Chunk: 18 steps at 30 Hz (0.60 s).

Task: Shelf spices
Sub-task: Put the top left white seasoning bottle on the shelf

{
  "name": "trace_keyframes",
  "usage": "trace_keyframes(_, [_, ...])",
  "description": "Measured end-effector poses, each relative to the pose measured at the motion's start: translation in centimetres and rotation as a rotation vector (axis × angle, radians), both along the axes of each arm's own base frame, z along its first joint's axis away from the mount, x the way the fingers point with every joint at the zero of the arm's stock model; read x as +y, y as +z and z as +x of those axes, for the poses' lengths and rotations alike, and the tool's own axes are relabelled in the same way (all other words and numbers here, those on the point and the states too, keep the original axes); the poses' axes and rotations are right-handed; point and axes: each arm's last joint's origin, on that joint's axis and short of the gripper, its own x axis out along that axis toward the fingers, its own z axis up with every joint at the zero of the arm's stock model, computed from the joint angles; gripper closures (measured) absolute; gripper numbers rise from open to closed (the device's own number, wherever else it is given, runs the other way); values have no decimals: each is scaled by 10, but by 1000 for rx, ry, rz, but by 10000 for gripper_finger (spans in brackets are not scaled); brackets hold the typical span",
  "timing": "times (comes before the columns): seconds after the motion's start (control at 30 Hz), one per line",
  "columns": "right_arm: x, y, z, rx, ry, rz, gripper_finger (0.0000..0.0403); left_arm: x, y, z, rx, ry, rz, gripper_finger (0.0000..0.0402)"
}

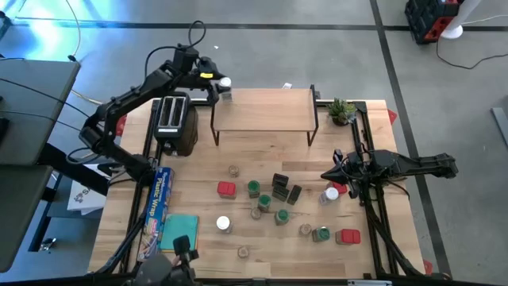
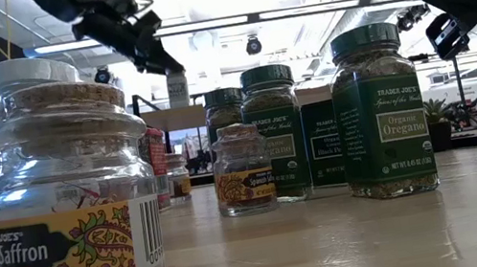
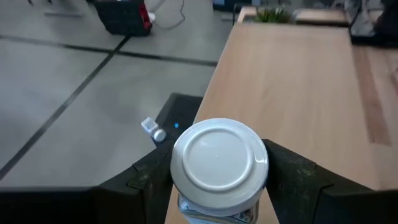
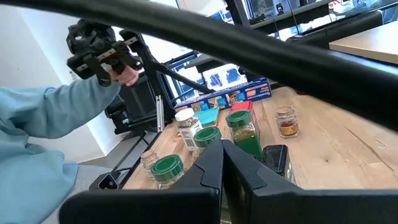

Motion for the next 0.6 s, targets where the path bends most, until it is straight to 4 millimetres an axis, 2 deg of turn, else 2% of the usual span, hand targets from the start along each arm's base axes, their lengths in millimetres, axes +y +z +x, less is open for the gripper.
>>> trace_keyframes(0.2, [0,0,0,0,0,0,403,14,-13,0,21,10,-19,194])
trace_keyframes(0.37, [0,0,0,0,0,0,403,13,-13,0,29,1,-2,191])
trace_keyframes(0.6, [0,0,0,0,0,0,403,10,-12,-3,50,-5,3,165])
